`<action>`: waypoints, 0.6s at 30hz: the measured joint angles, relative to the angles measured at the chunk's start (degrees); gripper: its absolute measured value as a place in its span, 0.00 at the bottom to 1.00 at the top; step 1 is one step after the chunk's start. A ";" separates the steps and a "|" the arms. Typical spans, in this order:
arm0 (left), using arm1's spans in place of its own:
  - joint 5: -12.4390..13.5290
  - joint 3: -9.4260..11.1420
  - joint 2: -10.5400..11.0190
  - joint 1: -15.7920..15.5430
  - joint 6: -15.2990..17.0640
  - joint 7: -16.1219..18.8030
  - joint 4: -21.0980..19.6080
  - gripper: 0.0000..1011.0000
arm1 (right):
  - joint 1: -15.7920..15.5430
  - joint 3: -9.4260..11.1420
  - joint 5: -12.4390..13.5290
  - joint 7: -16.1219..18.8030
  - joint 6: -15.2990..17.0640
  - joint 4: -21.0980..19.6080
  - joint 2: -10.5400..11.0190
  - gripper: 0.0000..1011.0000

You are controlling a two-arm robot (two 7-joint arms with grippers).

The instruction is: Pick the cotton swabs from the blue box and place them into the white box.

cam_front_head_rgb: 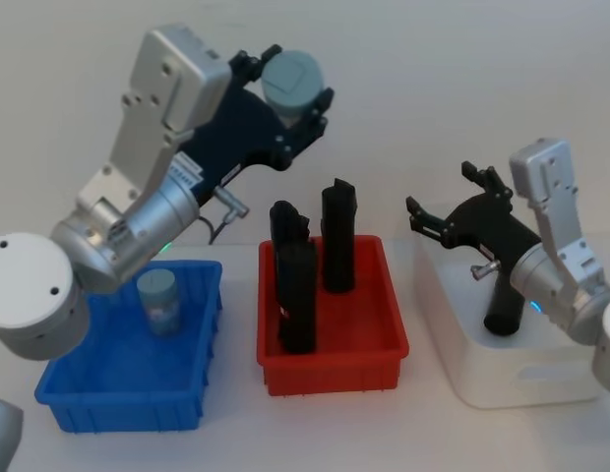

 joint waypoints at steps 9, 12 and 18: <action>0.59 1.26 -2.33 -1.72 -0.08 -2.17 2.69 0.66 | -0.29 -1.38 -6.49 0.10 -7.74 1.99 -0.11 0.99; 0.63 1.64 -3.02 -2.19 -0.20 -2.86 3.72 0.66 | -0.49 -1.84 -7.93 0.09 -10.20 2.24 -0.13 0.99; 0.62 2.12 -3.79 -2.70 -0.34 -3.58 4.96 0.66 | -1.14 -2.65 -9.61 0.12 -14.38 1.57 -0.16 0.99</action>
